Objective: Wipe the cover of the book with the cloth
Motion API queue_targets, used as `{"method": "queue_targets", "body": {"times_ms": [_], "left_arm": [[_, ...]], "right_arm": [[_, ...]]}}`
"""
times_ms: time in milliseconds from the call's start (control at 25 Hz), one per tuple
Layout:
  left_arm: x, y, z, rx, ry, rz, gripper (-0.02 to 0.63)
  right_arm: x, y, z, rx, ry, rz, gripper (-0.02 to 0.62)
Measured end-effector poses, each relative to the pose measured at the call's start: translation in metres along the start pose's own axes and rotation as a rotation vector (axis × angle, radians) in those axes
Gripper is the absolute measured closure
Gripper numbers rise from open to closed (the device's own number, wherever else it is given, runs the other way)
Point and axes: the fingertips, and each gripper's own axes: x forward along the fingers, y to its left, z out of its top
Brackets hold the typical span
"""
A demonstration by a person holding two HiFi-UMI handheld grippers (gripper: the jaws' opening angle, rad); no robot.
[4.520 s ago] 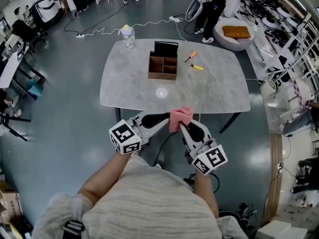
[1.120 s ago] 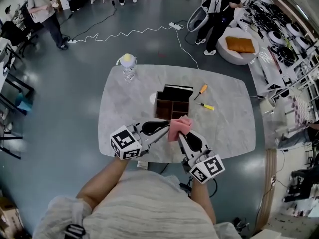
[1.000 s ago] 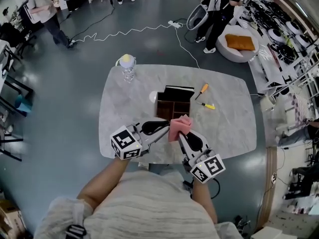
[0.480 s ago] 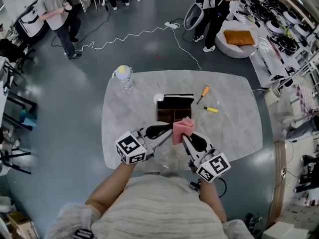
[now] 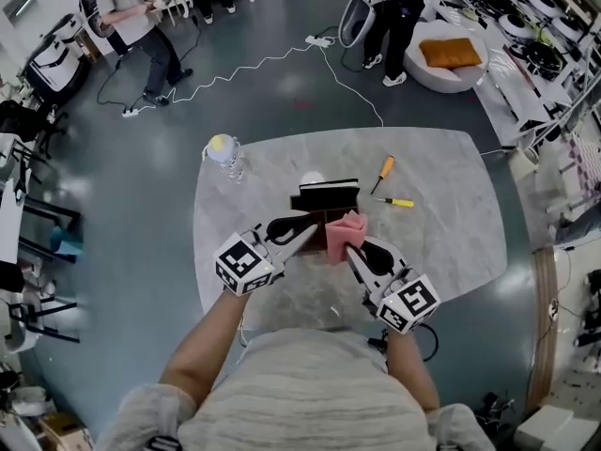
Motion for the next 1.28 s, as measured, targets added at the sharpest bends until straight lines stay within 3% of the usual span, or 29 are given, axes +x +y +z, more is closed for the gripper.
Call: {"method": "queue_targets", "body": {"times_ms": [200, 360, 720, 1280], "left_arm": [[0.021, 0.034, -0.004, 0.015, 0.074, 0.034, 0.548], [0.037, 0.052, -0.008, 0.027, 0.135, 0.029, 0.499], [0.071, 0.078, -0.038, 0.145, 0.347, -0.039, 0.386], [0.106, 0.089, -0.079, 0.232, 0.569, -0.224, 0.373]], "right_arm": [[0.002, -0.022, -0.002, 0.006, 0.001, 0.0, 0.532], [0.006, -0.032, -0.004, 0.005, 0.009, -0.002, 0.532], [0.008, -0.04, -0.01, 0.022, 0.015, -0.011, 0.532], [-0.001, -0.056, -0.018, 0.059, 0.024, -0.044, 0.532]]}}
